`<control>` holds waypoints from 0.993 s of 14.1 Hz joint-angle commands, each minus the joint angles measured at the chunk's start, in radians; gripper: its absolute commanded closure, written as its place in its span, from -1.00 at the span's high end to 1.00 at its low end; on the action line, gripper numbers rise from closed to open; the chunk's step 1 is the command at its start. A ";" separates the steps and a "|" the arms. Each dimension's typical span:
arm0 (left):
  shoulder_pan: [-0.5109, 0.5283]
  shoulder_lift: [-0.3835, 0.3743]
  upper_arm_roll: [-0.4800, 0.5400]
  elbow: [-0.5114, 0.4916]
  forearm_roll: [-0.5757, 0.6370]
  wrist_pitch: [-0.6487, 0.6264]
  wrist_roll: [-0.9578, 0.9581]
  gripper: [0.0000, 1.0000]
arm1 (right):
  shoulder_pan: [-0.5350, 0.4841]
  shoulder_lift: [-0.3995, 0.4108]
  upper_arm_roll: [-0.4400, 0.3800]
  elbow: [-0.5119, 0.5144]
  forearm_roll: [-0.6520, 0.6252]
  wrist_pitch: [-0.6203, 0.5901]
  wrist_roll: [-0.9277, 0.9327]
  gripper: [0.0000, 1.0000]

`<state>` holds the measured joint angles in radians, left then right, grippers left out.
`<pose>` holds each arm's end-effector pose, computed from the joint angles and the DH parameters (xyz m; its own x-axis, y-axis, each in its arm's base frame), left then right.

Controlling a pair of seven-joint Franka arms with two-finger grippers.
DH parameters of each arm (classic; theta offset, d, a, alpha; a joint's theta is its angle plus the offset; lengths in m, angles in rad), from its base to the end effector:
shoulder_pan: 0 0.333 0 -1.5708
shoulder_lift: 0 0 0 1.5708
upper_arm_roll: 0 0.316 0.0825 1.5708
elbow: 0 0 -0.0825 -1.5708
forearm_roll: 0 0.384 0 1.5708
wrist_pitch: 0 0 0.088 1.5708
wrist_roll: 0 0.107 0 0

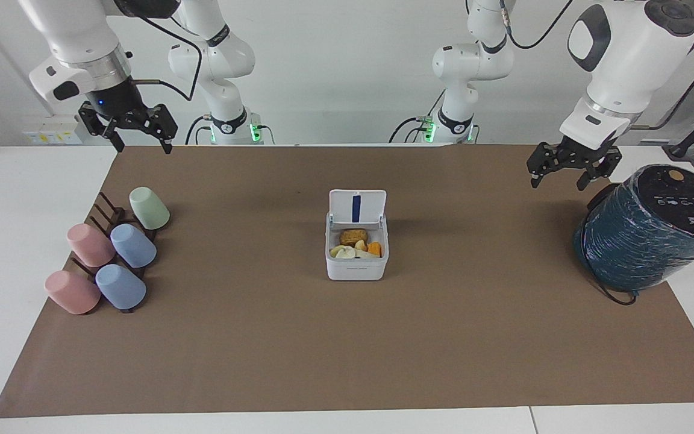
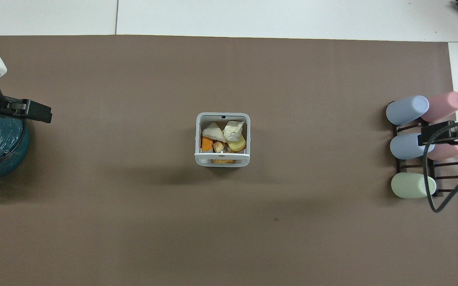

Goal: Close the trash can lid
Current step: 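Move the left gripper out from rest toward the white trash can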

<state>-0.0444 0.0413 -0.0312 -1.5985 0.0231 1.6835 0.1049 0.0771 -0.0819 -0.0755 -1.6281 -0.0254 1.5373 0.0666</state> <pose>0.5754 -0.0410 0.5981 0.9825 -0.1819 0.0412 -0.1809 -0.9831 -0.0262 0.5253 -0.0037 0.6387 0.9978 -0.0655 -0.0078 -0.0653 -0.9977 0.0198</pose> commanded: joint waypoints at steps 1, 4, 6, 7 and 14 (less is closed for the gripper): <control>0.008 0.003 -0.009 0.005 0.017 -0.004 0.004 1.00 | 0.003 -0.025 0.000 -0.026 0.002 -0.003 0.002 1.00; -0.005 0.000 -0.009 -0.007 0.017 -0.002 0.001 1.00 | 0.003 -0.025 0.000 -0.026 0.002 -0.003 0.002 1.00; -0.011 -0.009 -0.018 -0.024 0.017 -0.004 -0.001 1.00 | 0.003 -0.025 0.000 -0.026 0.002 -0.003 0.002 1.00; -0.037 -0.024 -0.019 -0.050 0.017 -0.001 -0.026 1.00 | 0.003 -0.025 0.000 -0.026 0.002 -0.003 0.002 1.00; -0.181 -0.116 -0.019 -0.237 0.012 0.042 -0.361 -0.37 | 0.003 -0.025 0.000 -0.026 0.002 -0.003 0.002 1.00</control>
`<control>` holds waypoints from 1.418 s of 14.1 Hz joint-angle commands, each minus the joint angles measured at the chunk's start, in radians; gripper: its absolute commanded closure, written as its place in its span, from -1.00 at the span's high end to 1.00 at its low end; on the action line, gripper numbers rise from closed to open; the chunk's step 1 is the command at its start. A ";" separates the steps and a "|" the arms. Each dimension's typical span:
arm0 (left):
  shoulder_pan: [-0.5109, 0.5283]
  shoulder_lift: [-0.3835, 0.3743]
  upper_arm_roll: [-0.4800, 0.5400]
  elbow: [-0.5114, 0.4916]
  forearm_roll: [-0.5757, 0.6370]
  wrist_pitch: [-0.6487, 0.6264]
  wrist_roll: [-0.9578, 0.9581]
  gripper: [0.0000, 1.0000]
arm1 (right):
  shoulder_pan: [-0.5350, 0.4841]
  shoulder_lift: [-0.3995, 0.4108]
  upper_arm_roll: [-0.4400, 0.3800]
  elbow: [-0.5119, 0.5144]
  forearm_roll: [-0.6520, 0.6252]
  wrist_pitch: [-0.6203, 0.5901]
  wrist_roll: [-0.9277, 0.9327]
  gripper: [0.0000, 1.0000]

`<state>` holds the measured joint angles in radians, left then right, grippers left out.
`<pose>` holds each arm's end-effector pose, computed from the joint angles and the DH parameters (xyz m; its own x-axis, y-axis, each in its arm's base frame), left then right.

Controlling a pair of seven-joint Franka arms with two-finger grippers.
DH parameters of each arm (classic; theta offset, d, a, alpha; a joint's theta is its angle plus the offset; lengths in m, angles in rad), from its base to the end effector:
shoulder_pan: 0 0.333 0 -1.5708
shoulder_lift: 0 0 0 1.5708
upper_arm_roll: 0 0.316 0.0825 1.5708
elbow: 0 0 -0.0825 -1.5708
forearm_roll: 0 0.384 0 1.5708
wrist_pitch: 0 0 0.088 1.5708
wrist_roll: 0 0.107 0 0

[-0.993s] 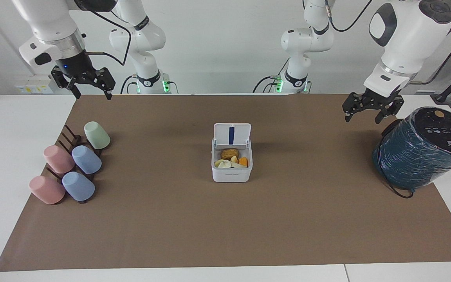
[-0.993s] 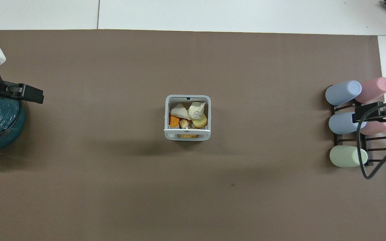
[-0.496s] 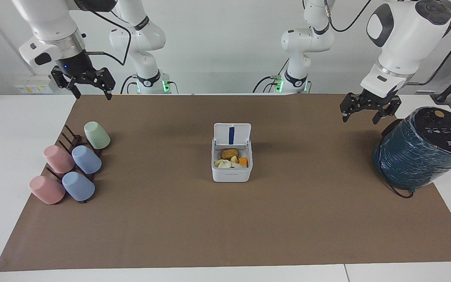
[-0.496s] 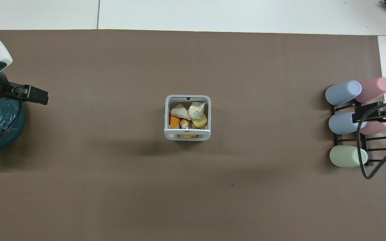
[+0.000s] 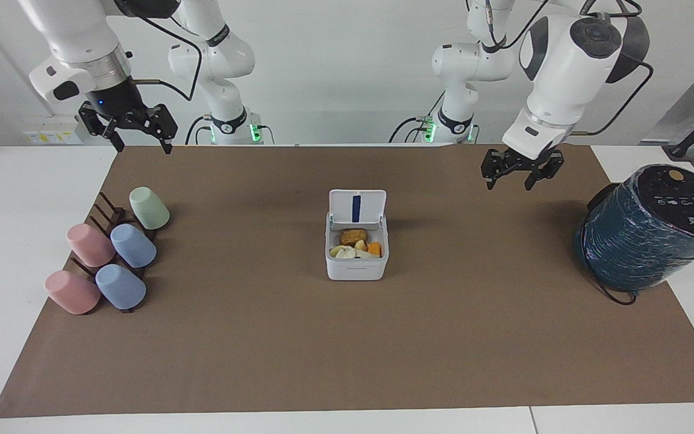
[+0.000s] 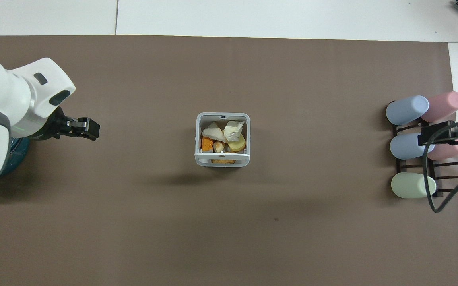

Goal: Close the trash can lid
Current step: 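Reach the left gripper to the lid edge beside the trash can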

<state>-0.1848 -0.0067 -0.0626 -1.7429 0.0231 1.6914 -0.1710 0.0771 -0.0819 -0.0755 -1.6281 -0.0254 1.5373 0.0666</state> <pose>0.5394 -0.1341 0.5569 0.9961 -0.0789 -0.0402 -0.0802 -0.9963 -0.0305 0.5253 -0.0037 0.6387 0.9978 -0.0655 -0.0078 -0.0653 -0.9977 0.0198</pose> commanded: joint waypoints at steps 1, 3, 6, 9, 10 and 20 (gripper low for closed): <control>-0.062 -0.079 0.012 -0.115 0.012 0.036 -0.128 -0.57 | 0.003 -0.025 0.000 -0.025 0.002 -0.003 0.001 1.00; -0.097 -0.101 0.012 -0.157 0.011 0.036 -0.209 -0.75 | 0.003 -0.025 0.000 -0.025 0.002 -0.003 0.002 1.00; -0.174 -0.121 0.012 -0.185 0.008 0.042 -0.350 -1.00 | 0.003 -0.025 0.000 -0.025 0.002 -0.003 0.002 1.00; -0.254 -0.122 0.012 -0.196 -0.006 0.085 -0.488 -1.00 | 0.003 -0.025 0.000 -0.025 0.002 -0.003 0.002 1.00; -0.274 -0.128 0.012 -0.208 -0.026 0.112 -0.530 -1.00 | 0.003 -0.025 0.000 -0.025 0.002 -0.003 0.002 1.00; -0.447 -0.130 0.012 -0.329 -0.101 0.401 -0.814 -1.00 | 0.003 -0.025 0.000 -0.025 0.004 -0.003 0.002 1.00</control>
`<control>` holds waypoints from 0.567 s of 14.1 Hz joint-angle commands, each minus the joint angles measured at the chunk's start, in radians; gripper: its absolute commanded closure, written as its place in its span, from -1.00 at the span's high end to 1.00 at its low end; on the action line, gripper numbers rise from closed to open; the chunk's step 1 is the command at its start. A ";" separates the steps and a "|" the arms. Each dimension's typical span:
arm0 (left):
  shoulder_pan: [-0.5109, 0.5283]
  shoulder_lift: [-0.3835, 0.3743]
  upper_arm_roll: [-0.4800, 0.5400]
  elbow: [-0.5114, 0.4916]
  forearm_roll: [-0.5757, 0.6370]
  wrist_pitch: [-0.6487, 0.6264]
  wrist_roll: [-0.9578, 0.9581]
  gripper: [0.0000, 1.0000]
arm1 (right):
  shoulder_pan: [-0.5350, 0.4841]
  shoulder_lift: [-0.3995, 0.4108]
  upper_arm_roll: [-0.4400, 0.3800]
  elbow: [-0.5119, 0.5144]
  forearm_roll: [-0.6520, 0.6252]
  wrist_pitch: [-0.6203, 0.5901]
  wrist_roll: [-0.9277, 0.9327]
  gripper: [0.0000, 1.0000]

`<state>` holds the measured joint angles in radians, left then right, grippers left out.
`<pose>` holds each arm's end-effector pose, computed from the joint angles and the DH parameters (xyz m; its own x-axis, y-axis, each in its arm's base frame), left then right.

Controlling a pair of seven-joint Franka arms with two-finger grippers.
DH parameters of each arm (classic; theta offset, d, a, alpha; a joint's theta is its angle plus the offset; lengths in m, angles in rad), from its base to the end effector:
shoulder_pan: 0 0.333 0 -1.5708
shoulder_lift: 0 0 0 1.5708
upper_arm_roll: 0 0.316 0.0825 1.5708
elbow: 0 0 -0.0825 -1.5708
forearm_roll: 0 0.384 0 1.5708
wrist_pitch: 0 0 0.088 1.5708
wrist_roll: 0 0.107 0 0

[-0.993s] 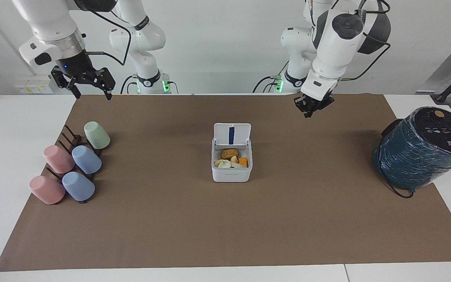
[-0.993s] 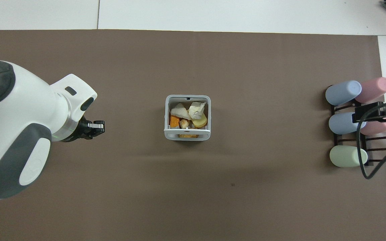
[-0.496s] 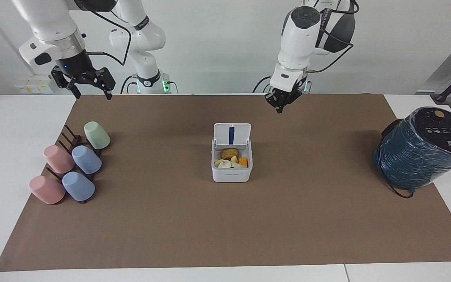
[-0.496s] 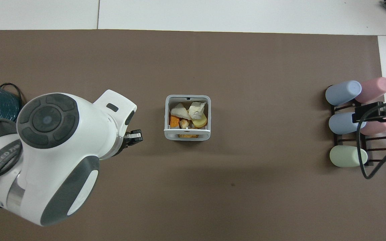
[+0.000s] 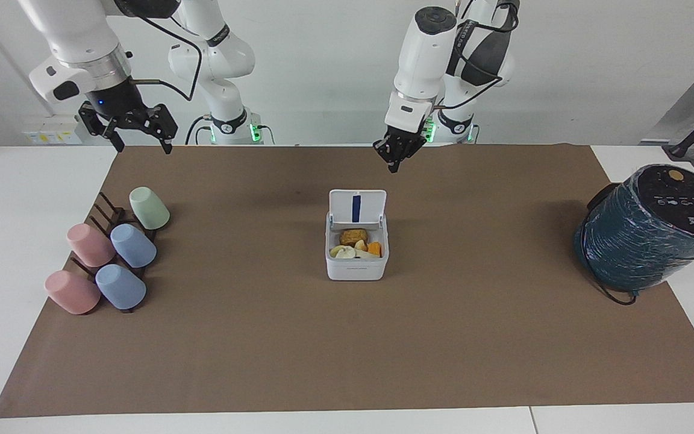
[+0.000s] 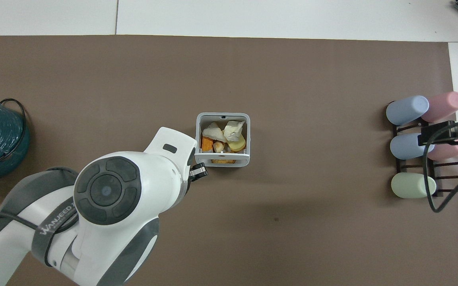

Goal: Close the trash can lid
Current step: 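Reach the left gripper to the lid edge beside the trash can, then swing the lid up and over the trash can with the left gripper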

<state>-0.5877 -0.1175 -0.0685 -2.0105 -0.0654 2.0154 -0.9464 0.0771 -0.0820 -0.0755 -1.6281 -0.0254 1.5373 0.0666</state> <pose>0.4214 -0.3309 0.5176 0.9500 0.3111 0.0271 0.3052 -0.9434 0.1299 0.5253 -0.0037 0.6388 0.9978 -0.0655 -0.0077 -0.0653 -0.9977 0.0198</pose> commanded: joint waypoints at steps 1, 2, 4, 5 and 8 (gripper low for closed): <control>-0.058 -0.005 0.018 -0.074 -0.013 0.116 -0.063 -1.00 | 0.003 -0.025 0.000 -0.025 0.002 -0.003 0.002 1.00; -0.067 0.004 0.018 -0.077 -0.013 0.146 -0.080 -1.00 | 0.003 -0.025 0.000 -0.025 0.002 -0.003 0.002 1.00; -0.084 0.022 0.018 -0.077 -0.013 0.184 -0.091 -1.00 | 0.003 -0.025 0.000 -0.025 0.002 -0.003 0.002 1.00; -0.086 0.031 0.016 -0.077 -0.013 0.207 -0.091 -1.00 | 0.003 -0.025 0.000 -0.025 0.002 -0.003 0.002 1.00; -0.084 0.079 0.018 -0.076 -0.013 0.334 -0.106 -1.00 | 0.003 -0.025 0.000 -0.025 0.002 -0.003 0.002 1.00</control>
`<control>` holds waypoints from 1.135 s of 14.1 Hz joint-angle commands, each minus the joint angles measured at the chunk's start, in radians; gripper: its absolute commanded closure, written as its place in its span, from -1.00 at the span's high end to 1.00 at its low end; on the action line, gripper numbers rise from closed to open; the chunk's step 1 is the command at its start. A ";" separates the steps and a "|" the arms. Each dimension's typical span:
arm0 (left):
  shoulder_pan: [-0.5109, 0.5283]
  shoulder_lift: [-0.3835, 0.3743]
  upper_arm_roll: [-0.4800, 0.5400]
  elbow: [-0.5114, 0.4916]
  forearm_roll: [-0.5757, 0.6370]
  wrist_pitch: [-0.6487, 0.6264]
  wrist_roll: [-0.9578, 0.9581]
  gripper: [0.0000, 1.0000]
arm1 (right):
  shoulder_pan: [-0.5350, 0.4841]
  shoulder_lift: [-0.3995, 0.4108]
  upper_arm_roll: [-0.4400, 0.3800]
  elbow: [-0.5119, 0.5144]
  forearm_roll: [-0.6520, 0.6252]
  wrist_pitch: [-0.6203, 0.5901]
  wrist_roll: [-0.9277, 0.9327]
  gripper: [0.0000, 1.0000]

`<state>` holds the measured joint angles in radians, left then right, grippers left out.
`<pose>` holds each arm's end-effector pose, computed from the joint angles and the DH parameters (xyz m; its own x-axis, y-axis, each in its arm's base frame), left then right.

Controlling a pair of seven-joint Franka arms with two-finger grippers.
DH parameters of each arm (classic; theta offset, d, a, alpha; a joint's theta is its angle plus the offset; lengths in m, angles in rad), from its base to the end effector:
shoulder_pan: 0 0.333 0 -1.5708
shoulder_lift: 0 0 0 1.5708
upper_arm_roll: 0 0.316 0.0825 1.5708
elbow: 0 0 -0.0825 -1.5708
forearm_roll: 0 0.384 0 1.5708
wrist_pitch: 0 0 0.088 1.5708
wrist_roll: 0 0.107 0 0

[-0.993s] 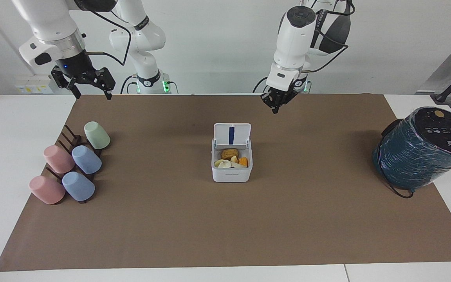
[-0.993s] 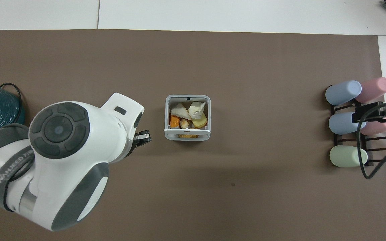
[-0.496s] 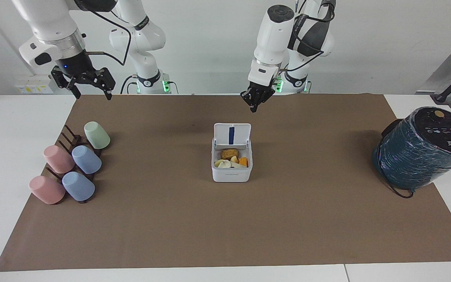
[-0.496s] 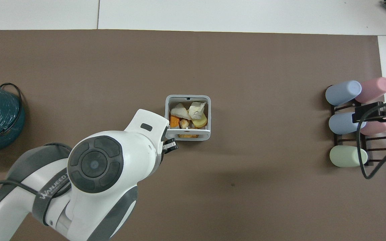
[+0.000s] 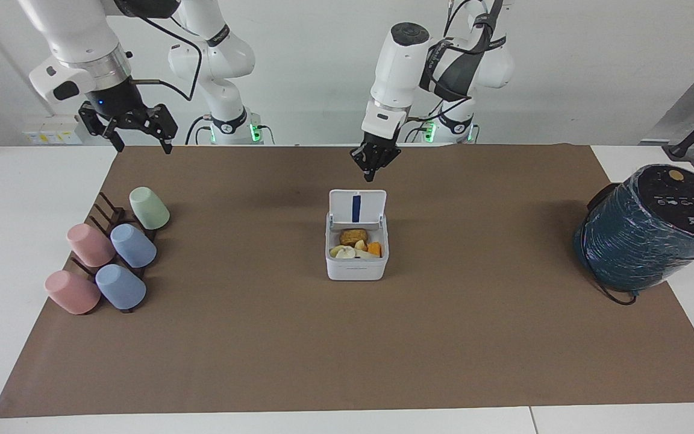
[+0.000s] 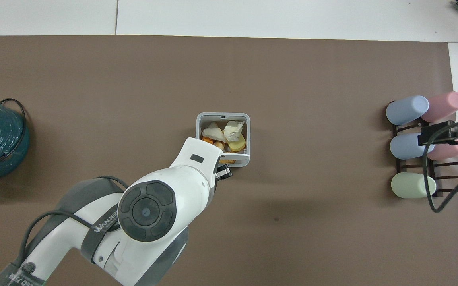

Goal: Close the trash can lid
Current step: 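Swing the lid up and over the trash can with the left gripper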

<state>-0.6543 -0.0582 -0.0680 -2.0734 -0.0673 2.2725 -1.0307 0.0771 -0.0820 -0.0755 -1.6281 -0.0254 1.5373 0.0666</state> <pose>0.4176 -0.3709 0.4815 0.9345 0.3465 0.0815 0.3180 -0.9155 0.2463 0.5253 -0.0037 0.6388 0.9978 -0.0655 -0.0077 -0.0653 -0.9977 0.0198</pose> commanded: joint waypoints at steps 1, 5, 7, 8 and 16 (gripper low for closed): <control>-0.016 0.032 0.017 -0.011 -0.012 0.116 -0.035 -1.00 | 0.003 -0.025 0.000 -0.025 0.002 -0.003 0.002 1.00; 0.004 0.067 0.017 -0.001 -0.012 0.234 -0.037 -1.00 | 0.003 -0.025 0.000 -0.025 0.002 -0.003 0.002 1.00; 0.022 0.093 0.017 0.003 -0.026 0.303 -0.037 -1.00 | 0.003 -0.025 0.000 -0.025 0.002 -0.003 0.002 1.00; 0.025 0.107 0.017 0.006 -0.029 0.329 -0.037 -1.00 | 0.003 -0.025 0.000 -0.025 0.002 -0.003 0.002 1.00; 0.039 0.179 0.017 0.029 -0.051 0.433 -0.032 -1.00 | 0.003 -0.025 0.000 -0.025 0.002 -0.003 0.002 1.00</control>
<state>-0.6194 0.0917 -0.0482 -2.0664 -0.1014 2.6795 -1.0630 0.0771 -0.0820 -0.0755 -1.6282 -0.0254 1.5373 0.0666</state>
